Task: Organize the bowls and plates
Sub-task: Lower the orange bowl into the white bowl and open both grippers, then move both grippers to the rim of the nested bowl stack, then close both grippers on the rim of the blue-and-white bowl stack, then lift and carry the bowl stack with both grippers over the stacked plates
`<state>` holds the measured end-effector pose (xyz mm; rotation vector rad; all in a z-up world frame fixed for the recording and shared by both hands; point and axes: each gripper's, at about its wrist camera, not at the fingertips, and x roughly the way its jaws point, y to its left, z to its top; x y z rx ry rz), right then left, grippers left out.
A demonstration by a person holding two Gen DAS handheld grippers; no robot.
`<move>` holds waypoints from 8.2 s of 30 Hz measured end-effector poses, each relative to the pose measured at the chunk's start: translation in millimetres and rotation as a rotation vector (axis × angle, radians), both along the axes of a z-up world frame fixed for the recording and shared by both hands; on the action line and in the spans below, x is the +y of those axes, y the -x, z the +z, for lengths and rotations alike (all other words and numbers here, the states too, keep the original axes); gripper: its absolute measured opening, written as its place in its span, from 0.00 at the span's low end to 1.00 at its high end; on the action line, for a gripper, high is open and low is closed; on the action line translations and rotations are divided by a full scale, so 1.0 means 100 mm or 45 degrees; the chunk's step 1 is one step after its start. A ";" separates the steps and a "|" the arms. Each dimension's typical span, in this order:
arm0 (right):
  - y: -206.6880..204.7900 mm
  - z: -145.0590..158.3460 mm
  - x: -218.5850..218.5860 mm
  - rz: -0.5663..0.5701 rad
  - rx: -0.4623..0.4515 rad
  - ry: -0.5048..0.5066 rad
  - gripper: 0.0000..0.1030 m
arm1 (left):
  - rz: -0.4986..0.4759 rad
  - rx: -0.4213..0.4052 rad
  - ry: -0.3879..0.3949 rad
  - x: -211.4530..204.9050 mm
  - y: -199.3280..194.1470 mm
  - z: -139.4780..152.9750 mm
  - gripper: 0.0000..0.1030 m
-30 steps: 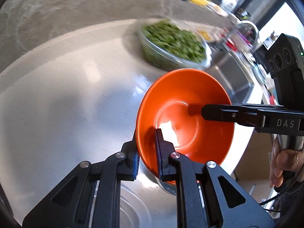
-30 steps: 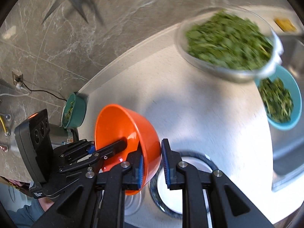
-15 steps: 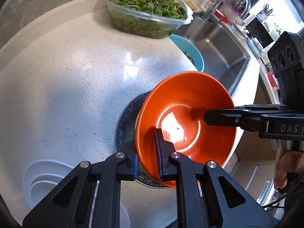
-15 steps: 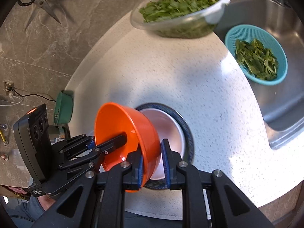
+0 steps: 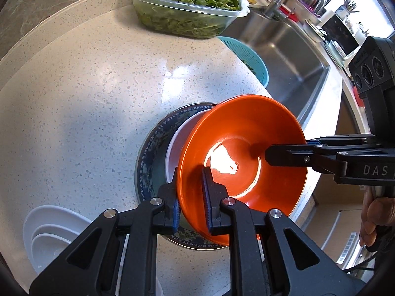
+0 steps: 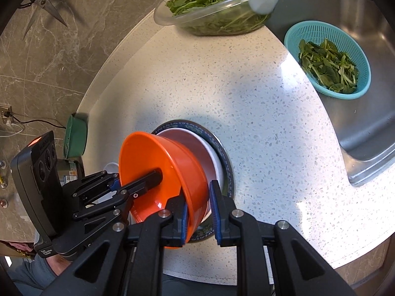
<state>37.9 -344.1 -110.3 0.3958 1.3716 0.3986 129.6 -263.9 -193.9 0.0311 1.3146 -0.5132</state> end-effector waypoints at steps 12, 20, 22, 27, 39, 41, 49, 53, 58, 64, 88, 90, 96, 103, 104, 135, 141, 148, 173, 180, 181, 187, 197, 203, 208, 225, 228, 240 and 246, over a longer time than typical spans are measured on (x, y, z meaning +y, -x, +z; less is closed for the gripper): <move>0.06 0.01 0.02 0.003 -0.005 0.048 0.22 | -0.009 -0.008 -0.015 0.00 0.02 -0.05 0.15; 0.09 0.04 0.09 0.022 -0.029 0.110 0.22 | 0.001 -0.010 -0.002 0.01 0.03 -0.06 0.15; 0.10 0.04 0.09 0.023 -0.033 0.121 0.22 | 0.011 -0.010 0.016 0.03 0.03 -0.06 0.15; 0.13 0.06 0.12 0.025 -0.041 0.109 0.23 | 0.031 -0.009 0.041 0.08 0.03 -0.06 0.15; 0.15 0.03 0.11 0.021 -0.048 0.134 0.22 | 0.046 -0.006 0.089 0.14 0.04 -0.02 0.26; 0.16 0.02 0.14 0.035 -0.052 0.150 0.20 | 0.043 -0.003 0.106 0.15 0.05 -0.01 0.35; 0.16 0.03 0.27 0.098 -0.079 0.230 0.16 | -0.015 -0.016 0.157 0.08 0.09 0.05 0.68; 0.15 0.06 0.30 0.114 -0.094 0.248 0.15 | 0.002 -0.035 0.190 0.11 0.06 0.12 0.85; 0.13 0.05 0.33 0.127 -0.092 0.285 0.14 | 0.048 -0.036 0.224 0.22 -0.01 0.19 0.93; 0.09 0.05 0.35 0.137 -0.097 0.311 0.15 | 0.090 -0.061 0.232 0.37 -0.04 0.26 0.93; -0.42 0.33 -0.33 0.391 -0.219 -0.083 0.93 | 0.657 -0.034 0.109 0.93 0.89 0.17 1.00; -0.53 0.24 -0.33 0.485 -0.202 -0.065 0.87 | 0.792 -0.027 0.121 0.89 1.03 0.12 1.00; -0.77 0.05 -0.30 0.600 -0.112 -0.010 0.57 | 0.957 -0.017 0.037 0.73 1.28 0.02 0.98; -0.83 -0.05 0.02 0.788 -0.090 0.071 0.56 | 1.044 -0.050 0.037 0.68 1.40 0.00 0.91; -0.84 -0.05 0.05 0.804 -0.085 0.072 0.56 | 1.054 -0.056 0.042 0.67 1.41 0.00 0.91; -0.96 -0.29 0.32 1.043 -0.031 0.118 0.54 | 1.100 -0.027 0.145 0.46 1.20 -0.34 0.53; -0.98 -0.36 0.36 1.088 -0.012 0.097 0.51 | 1.117 -0.031 0.159 0.50 1.15 -0.46 0.53; -0.96 -0.41 0.42 1.134 -0.033 0.097 0.51 | 1.139 -0.056 0.180 0.54 1.12 -0.50 0.52; -1.24 -0.85 0.14 0.985 0.293 -0.448 0.27 | 1.082 -0.002 0.436 0.65 0.91 -0.60 0.12; -1.21 -0.82 0.15 0.981 0.305 -0.510 0.13 | 1.092 -0.005 0.442 0.69 0.89 -0.61 0.11; -1.22 -0.82 0.15 0.975 0.308 -0.516 0.13 | 1.091 -0.005 0.443 0.69 0.90 -0.61 0.11; -1.21 -0.86 0.10 0.929 0.318 -0.558 0.12 | 1.090 -0.012 0.470 0.70 0.92 -0.63 0.11; -1.19 -0.83 0.10 0.919 0.316 -0.569 0.12 | 1.092 -0.010 0.472 0.68 0.92 -0.64 0.10; -1.17 -0.83 0.10 0.915 0.314 -0.567 0.12 | 1.095 -0.009 0.467 0.66 0.91 -0.64 0.10; -1.18 -0.82 0.09 0.914 0.308 -0.567 0.12 | 1.090 -0.013 0.452 0.64 0.91 -0.62 0.10; -1.05 -0.35 0.41 1.003 0.245 -0.603 0.12 | 1.131 -0.116 0.386 0.87 1.12 -0.06 0.09; -1.00 -0.27 0.58 1.034 0.233 -0.607 0.12 | 1.150 -0.131 0.364 1.01 1.22 0.05 0.09; -0.64 -0.21 1.44 1.117 0.249 -0.618 0.12 | 1.214 -0.154 0.332 1.92 1.80 0.28 0.09; -0.48 -0.28 1.85 1.133 0.269 -0.618 0.13 | 1.219 -0.135 0.313 2.46 2.05 0.26 0.09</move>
